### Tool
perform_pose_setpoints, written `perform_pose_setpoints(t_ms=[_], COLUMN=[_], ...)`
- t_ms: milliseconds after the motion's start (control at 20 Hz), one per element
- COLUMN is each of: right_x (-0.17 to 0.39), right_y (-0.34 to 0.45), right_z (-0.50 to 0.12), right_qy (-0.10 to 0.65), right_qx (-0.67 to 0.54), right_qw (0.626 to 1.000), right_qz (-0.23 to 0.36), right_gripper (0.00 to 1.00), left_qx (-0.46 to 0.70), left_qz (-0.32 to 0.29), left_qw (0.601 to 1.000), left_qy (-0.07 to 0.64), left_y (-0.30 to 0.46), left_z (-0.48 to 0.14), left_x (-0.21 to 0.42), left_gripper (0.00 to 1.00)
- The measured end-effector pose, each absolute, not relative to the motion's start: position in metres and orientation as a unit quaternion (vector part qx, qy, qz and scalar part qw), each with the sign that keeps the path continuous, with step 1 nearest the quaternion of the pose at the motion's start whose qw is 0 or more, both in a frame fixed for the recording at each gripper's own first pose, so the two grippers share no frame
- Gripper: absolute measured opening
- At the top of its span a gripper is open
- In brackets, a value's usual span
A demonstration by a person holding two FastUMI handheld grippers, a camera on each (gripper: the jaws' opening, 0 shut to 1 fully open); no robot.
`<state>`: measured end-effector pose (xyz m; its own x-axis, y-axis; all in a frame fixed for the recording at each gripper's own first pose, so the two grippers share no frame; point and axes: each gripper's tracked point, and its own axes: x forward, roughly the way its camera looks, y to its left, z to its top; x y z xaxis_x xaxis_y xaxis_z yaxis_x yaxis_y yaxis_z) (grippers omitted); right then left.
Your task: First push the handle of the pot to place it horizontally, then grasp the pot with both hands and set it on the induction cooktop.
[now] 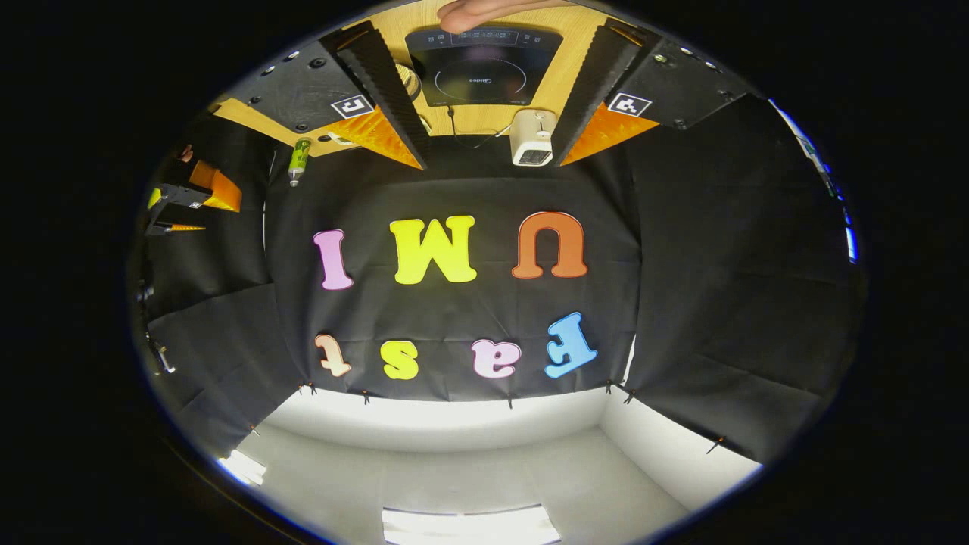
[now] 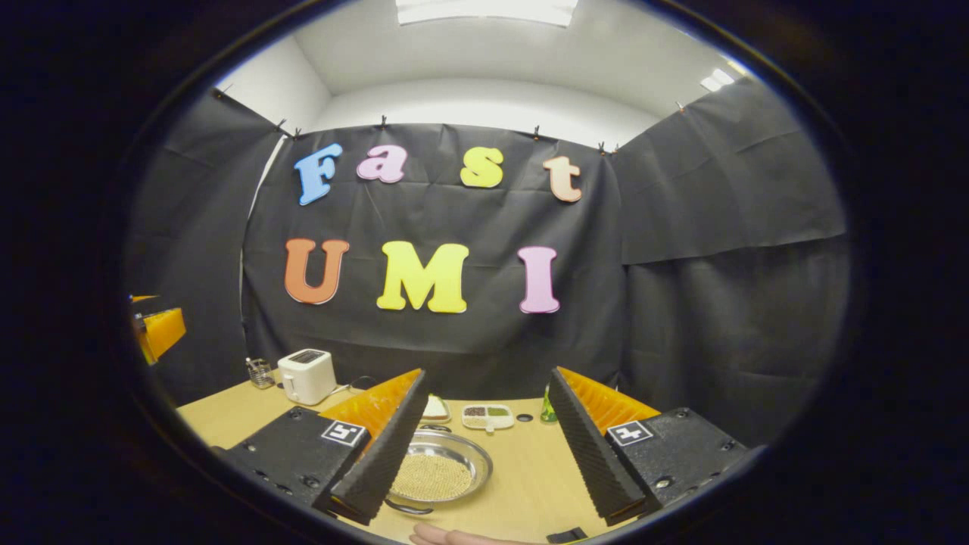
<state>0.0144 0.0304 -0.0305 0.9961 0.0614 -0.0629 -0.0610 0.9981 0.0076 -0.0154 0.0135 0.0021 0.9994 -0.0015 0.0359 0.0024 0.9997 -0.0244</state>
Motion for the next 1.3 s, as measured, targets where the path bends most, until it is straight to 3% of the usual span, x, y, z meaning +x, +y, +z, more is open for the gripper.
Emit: perform_pose_setpoints(t_ms=[200,300,400,450,500,550,650,1300], right_x=[0.022,0.025,0.028,0.028,0.031,0.033,0.032,0.021], right_y=[0.045,0.060,0.071,0.081,0.087,0.090,0.101,0.188], right_z=[-0.055,-0.066,-0.081,-0.090,-0.100,-0.109,-0.128,-0.265], right_qy=[0.060,0.079,0.101,0.118,0.133,0.146,0.170,0.344], right_qx=[0.008,0.027,0.041,0.045,0.041,0.032,0.019,0.020], right_qw=[0.997,0.994,0.989,0.985,0.982,0.980,0.975,0.917], right_qz=[0.053,0.076,0.103,0.118,0.128,0.134,0.144,0.199], right_gripper=[0.98,0.84,0.67,0.51,0.48,0.29,0.01,0.04], left_qx=[-0.013,-0.010,-0.008,-0.008,-0.007,-0.006,-0.005,0.002], left_qz=[-0.002,-0.004,-0.006,-0.006,-0.007,-0.008,-0.009,0.014], left_qw=[1.000,1.000,1.000,1.000,1.000,1.000,1.000,1.000], left_qy=[-0.018,-0.020,-0.022,-0.022,-0.022,-0.021,-0.020,0.006], left_y=[0.013,0.012,0.012,0.011,0.012,0.011,0.010,0.033], left_z=[0.000,-0.001,-0.001,-0.001,-0.001,-0.003,-0.006,-0.032], left_x=[-0.020,-0.023,-0.025,-0.026,-0.027,-0.028,-0.029,-0.020], left_gripper=[0.96,0.96,0.96,0.96,0.96,0.96,0.96,0.96])
